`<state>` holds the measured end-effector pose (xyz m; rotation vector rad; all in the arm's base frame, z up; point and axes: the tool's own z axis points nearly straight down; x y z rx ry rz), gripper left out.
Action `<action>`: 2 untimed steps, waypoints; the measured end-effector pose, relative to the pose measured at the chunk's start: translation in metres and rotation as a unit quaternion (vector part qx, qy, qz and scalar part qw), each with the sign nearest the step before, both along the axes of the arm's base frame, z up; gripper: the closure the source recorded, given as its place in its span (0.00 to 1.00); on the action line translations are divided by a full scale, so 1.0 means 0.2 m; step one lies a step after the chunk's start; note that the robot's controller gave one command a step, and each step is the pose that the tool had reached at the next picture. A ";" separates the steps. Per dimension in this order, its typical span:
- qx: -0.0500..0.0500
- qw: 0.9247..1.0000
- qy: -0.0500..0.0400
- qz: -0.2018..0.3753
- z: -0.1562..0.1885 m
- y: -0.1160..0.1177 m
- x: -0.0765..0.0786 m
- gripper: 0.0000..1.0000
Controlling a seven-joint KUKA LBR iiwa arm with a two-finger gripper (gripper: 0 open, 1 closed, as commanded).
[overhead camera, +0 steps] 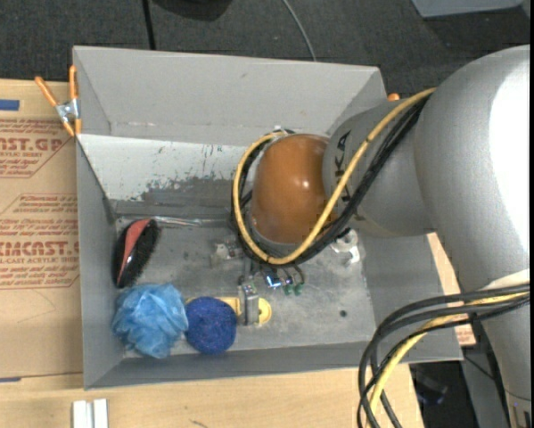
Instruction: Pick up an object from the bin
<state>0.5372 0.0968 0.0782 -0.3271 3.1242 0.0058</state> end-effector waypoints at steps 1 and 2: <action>-0.001 0.997 -0.005 0.074 -0.03 0.15 -0.08 1.00; -0.001 0.997 -0.005 0.074 -0.03 0.15 -0.08 1.00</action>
Offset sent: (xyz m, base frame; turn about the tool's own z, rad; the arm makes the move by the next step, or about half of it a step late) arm 0.0000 0.0000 0.0000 0.0000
